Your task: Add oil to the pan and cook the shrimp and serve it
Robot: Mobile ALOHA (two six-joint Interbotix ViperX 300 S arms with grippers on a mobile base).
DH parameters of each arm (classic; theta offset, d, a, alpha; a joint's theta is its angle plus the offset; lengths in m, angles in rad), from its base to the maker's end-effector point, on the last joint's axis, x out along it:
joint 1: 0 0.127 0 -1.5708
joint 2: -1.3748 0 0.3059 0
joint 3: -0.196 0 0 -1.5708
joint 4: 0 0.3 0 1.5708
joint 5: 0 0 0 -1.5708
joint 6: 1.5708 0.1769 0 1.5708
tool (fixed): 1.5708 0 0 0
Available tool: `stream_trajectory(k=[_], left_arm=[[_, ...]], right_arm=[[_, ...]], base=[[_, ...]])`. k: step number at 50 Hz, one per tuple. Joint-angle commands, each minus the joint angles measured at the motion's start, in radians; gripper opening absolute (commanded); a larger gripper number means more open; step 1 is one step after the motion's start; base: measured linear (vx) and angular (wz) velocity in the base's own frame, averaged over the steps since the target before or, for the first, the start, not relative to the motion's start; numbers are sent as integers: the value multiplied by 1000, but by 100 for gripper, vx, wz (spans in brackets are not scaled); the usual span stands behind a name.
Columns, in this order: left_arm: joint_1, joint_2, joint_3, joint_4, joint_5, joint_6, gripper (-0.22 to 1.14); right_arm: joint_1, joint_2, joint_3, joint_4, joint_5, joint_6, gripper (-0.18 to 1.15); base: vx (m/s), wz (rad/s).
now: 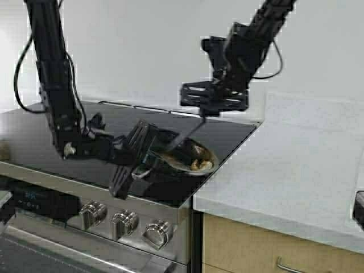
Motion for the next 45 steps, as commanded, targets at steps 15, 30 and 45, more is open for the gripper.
stream_trajectory(k=[15, 30, 45], left_arm=[[-3, 184, -89, -144, -423, -130, 4], [-3, 196, -133, -158, -448, -161, 4], [-3, 190, -155, -166, -321, -160, 4]], right_arm=[[-2, -239, 158, -2, -166, 5, 9], [-2, -268, 183, 8, -170, 11, 9], [-2, -270, 236, 28, -198, 67, 9]], base=[[0, 0], [0, 0], [0, 0]])
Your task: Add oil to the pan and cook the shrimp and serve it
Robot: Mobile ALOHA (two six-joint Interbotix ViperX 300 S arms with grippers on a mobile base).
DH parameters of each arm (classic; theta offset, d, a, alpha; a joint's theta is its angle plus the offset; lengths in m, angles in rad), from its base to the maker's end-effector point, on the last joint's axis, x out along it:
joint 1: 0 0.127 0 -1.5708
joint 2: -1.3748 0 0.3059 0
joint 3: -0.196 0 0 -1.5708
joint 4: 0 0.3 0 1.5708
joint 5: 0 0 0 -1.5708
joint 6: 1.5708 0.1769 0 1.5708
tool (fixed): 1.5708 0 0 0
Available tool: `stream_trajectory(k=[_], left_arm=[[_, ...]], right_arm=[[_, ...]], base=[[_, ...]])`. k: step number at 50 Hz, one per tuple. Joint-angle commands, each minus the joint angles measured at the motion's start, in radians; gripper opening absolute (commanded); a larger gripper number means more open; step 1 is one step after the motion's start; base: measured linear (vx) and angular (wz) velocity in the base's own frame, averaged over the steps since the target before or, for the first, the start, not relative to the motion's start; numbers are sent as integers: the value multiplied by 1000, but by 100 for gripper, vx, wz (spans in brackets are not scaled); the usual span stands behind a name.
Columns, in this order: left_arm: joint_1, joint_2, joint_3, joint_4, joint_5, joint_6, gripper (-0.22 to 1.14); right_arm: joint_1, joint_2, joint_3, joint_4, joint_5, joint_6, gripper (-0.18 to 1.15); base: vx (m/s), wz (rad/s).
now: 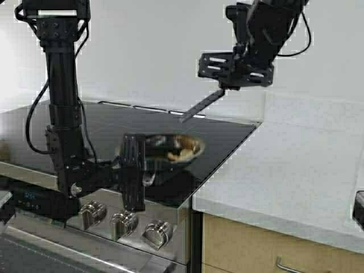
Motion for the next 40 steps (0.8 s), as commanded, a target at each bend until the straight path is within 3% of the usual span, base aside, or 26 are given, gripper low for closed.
stream_trajectory(k=[1, 24, 26, 40], left_arm=[[2, -41, -29, -6, 11, 11, 4], [2, -15, -43, -15, 23, 51, 10], [0, -14, -40, -20, 26, 66, 15], [0, -20, 3, -83, 26, 124, 93]], right_arm=[[-2, -51, 9, 2, -28, 18, 9], [-2, -57, 43, 2, -43, 37, 9], [-2, -57, 44, 0, -44, 37, 9], [-2, -58, 49, 2, -52, 48, 9]], base=[[0, 0], [0, 0], [0, 0], [0, 0]])
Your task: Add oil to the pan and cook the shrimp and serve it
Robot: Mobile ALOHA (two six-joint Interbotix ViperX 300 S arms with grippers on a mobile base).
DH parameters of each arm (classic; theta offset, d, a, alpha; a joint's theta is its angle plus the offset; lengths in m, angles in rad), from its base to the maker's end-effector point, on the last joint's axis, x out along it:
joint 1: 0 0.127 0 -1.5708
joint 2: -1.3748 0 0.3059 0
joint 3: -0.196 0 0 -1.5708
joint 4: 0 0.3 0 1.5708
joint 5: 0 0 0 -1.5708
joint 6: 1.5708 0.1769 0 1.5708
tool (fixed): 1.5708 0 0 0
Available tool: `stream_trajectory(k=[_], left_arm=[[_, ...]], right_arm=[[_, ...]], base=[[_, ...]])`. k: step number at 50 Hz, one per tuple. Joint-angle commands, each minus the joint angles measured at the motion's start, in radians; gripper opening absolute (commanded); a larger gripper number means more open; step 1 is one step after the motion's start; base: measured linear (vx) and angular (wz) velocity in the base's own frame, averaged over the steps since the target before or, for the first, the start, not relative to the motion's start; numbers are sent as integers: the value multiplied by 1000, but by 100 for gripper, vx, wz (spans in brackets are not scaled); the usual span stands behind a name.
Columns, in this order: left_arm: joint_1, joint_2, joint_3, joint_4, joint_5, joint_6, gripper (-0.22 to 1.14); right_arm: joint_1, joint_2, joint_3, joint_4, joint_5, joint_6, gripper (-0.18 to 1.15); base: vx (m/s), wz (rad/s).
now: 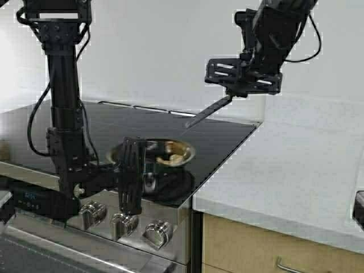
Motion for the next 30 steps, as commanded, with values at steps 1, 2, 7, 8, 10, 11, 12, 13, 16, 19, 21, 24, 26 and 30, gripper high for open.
stream_trajectory(k=[1, 2, 7, 8, 10, 11, 12, 13, 16, 19, 21, 24, 26, 30], left_arm=[[8, -37, 14, -18, -9, 15, 97], [8, -37, 15, -17, -9, 15, 100], [8, -34, 20, -17, -8, 15, 102], [6, -34, 20, -17, -9, 17, 102], [8, -34, 23, -17, -9, 17, 102], [8, -32, 21, -15, -9, 15, 102], [6, -32, 21, -9, -9, 15, 102], [8, -32, 20, -6, -8, 15, 102], [8, -31, 17, 11, -9, 15, 102], [6, -31, 18, 12, -8, 15, 102], [6, -31, 21, 11, -6, 17, 102], [8, -31, 25, 9, -5, 17, 102], [8, -31, 23, 9, -3, 17, 102], [8, -31, 23, 9, -3, 17, 102]], right_arm=[[2, -51, -8, -3, -15, 9, 9], [2, -51, -8, -2, -17, 11, 9], [2, -51, -8, -2, -18, 14, 9], [2, -51, -8, -3, -18, 14, 9], [2, -51, -8, -2, -18, 14, 9], [2, -51, -8, -3, -18, 14, 9], [2, -51, -8, -3, -18, 14, 9], [2, -51, -8, -3, -18, 14, 9], [2, -51, -8, -2, -18, 14, 9], [2, -51, -8, -3, -18, 14, 9], [2, -51, -8, -3, -18, 15, 9], [2, -51, -8, -3, -18, 15, 9], [2, -51, -8, -2, -18, 15, 9], [2, -51, -8, -2, -18, 15, 9]], base=[[0, 0], [0, 0], [0, 0], [0, 0], [0, 0], [0, 0], [0, 0], [0, 0], [0, 0], [0, 0], [0, 0], [0, 0], [0, 0], [0, 0]])
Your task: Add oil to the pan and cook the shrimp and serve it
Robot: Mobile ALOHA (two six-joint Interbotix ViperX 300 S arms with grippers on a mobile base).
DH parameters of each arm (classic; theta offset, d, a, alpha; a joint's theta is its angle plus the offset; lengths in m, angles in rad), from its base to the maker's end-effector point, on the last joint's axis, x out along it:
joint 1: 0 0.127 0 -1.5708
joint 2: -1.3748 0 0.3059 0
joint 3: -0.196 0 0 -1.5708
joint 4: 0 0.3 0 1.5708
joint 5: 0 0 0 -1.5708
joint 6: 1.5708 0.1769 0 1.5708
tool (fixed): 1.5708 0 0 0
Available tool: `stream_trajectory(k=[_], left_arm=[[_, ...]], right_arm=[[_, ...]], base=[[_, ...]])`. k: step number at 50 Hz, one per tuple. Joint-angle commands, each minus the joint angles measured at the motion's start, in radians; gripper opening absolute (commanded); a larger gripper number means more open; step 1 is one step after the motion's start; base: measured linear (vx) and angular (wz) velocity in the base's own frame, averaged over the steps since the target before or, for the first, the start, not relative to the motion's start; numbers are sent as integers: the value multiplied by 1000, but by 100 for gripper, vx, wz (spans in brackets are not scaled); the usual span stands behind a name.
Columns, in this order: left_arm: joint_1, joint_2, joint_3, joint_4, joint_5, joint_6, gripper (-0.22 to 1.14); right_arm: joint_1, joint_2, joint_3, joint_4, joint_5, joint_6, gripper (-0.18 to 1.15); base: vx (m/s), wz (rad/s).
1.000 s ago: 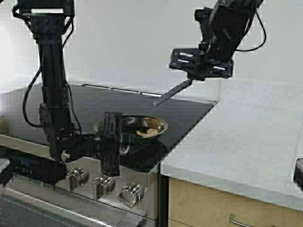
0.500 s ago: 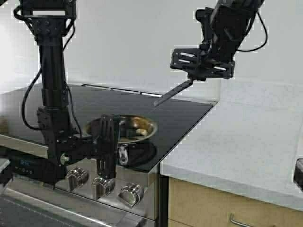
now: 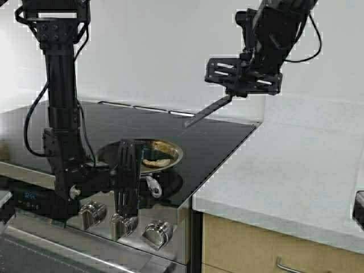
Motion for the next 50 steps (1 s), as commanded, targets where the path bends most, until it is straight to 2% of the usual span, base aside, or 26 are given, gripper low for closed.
stream_trajectory(k=[1, 20, 30, 34, 44, 50], left_arm=[[-2, -29, 2, 2, -2, 5, 102], [18, -29, 40, -6, 3, 9, 102], [84, -48, 143, 14, 5, 115, 102], [120, -61, 190, 48, -6, 158, 102], [239, -135, 284, 229, -34, 232, 101], [318, -218, 364, 270, -34, 293, 98]], right_arm=[[2, -51, -9, -2, -17, 2, 9], [2, -51, -9, -3, -17, 2, 9], [3, -51, -8, -2, -17, 2, 9], [2, -52, -2, -3, -17, 2, 9], [2, -61, 15, -3, -12, 2, 9], [2, -89, 34, -2, -9, 2, 9]], base=[[0, 0], [0, 0], [0, 0], [0, 0], [0, 0], [0, 0]])
